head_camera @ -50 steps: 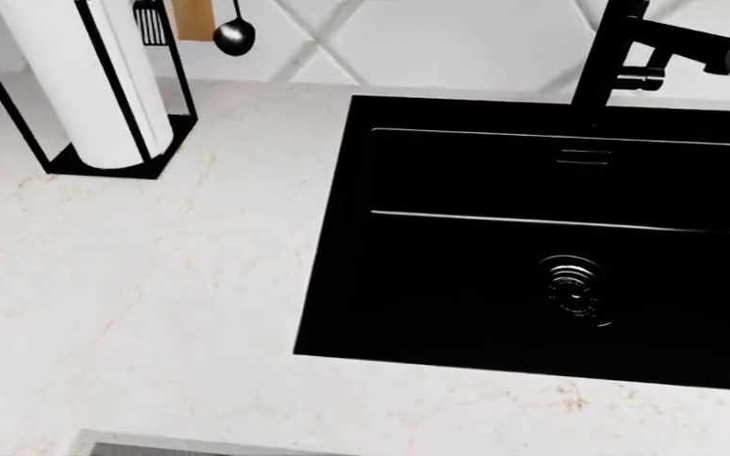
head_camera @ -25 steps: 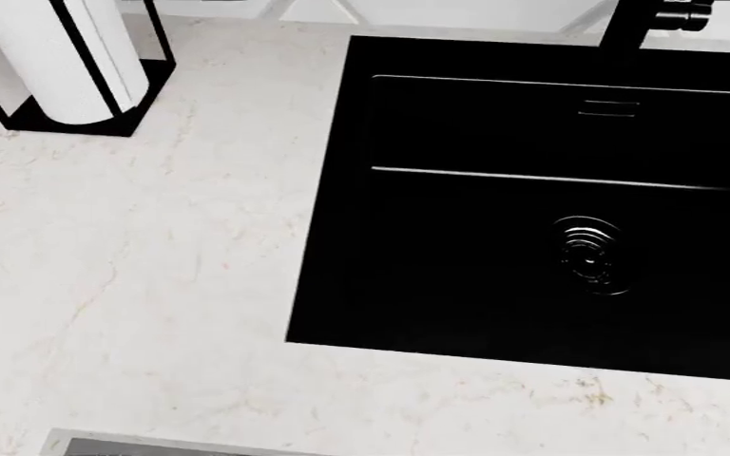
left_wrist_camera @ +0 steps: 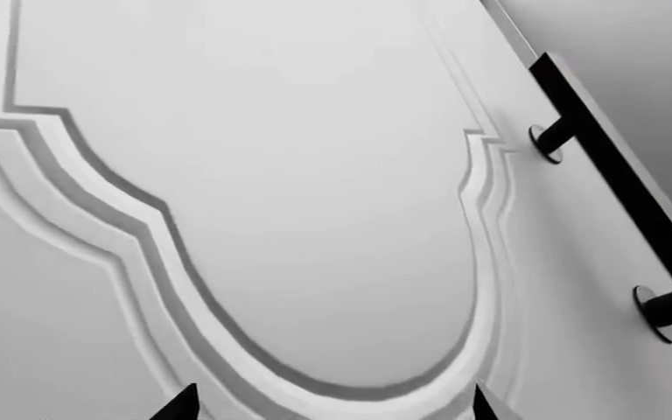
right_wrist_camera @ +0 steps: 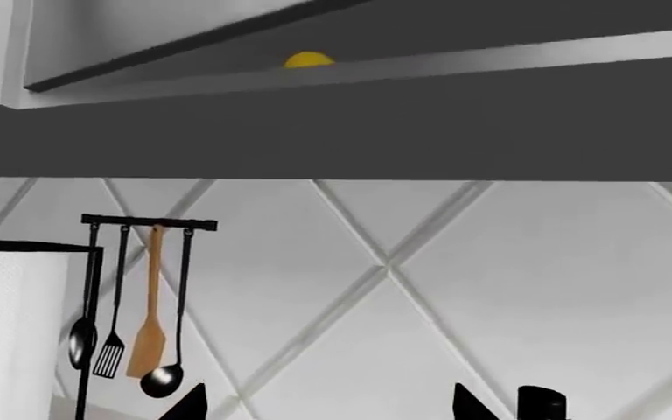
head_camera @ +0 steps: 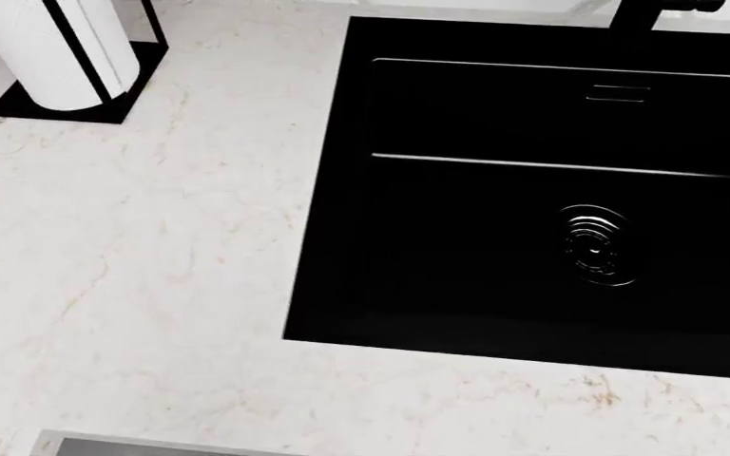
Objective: Pick the lemon, brussel sprout from the counter and place them in the cabinet. Then close the cabinet.
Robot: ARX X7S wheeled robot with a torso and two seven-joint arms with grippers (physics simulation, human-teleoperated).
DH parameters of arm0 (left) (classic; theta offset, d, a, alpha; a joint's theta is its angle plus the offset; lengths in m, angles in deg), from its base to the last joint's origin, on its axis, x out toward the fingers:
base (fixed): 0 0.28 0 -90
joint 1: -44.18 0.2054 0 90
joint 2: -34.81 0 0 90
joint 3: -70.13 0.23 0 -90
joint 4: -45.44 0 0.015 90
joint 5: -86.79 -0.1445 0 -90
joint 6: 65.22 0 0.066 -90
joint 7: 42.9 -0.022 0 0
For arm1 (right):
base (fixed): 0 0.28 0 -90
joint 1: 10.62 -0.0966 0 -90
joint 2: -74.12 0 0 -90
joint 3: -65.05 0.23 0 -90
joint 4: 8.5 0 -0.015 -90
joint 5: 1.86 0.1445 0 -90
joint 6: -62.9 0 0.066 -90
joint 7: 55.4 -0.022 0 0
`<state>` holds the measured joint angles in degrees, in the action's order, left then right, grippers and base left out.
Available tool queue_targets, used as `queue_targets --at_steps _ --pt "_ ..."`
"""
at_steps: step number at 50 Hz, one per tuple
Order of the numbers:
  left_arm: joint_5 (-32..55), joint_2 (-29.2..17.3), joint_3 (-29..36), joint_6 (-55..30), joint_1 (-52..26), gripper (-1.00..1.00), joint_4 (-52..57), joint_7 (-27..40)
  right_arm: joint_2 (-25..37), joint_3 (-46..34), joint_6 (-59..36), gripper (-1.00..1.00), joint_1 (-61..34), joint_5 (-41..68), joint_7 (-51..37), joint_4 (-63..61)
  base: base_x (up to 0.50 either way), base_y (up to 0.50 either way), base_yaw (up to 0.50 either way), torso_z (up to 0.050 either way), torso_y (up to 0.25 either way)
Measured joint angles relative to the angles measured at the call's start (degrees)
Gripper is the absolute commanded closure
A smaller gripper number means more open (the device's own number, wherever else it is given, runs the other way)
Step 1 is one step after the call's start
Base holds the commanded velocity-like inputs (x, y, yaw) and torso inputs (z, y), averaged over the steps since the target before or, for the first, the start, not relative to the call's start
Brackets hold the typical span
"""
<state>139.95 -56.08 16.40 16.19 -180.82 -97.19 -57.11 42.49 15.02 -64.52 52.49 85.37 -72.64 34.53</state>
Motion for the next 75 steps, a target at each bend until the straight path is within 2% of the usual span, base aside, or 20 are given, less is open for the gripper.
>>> queue_targets --at_steps 8,17,36,44,52,56,75 --pt "-0.3 0.0 -0.2 -0.8 0.0 -1.0 0.4 0.1 1.9 3.2 -0.5 -1.0 0.1 2.0 -0.7 0.7 0.0 0.0 0.0 0.0 -0.01" --pt "0.1 0.0 0.4 -0.5 0.0 -1.0 0.3 0.1 3.2 2.8 -0.1 -1.0 -0.8 2.1 -1.9 1.6 0.0 0.0 0.0 0.0 -0.018" --pt "-1.2 -0.5 1.6 10.8 0.0 -1.0 5.6 0.1 3.8 1.7 0.5 -1.0 -1.8 1.8 -2.9 2.2 0.0 0.0 0.0 0.0 -0.161" --pt "-1.1 -0.7 2.8 11.3 0.0 -1.0 5.9 0.4 3.5 2.0 0.3 -1.0 -1.5 1.7 -2.7 2.2 0.0 0.0 0.0 0.0 -0.017" --pt "-1.0 -0.8 3.7 15.5 0.0 -1.0 7.5 0.5 3.2 2.3 0.1 -1.0 -1.2 1.5 -2.5 2.1 0.0 0.0 0.0 0.0 -0.109" --pt "-2.1 -0.9 2.7 13.2 0.0 -1.0 8.4 1.0 3.0 2.6 0.0 -1.0 -1.1 1.5 -2.4 2.1 0.0 0.0 0.0 0.0 -0.005" --pt "-12.0 -0.5 -3.7 -8.1 0.0 -1.0 19.8 6.4 2.8 3.1 -0.3 -1.0 -0.8 1.7 -2.7 1.9 0.0 0.0 0.0 0.0 -0.009"
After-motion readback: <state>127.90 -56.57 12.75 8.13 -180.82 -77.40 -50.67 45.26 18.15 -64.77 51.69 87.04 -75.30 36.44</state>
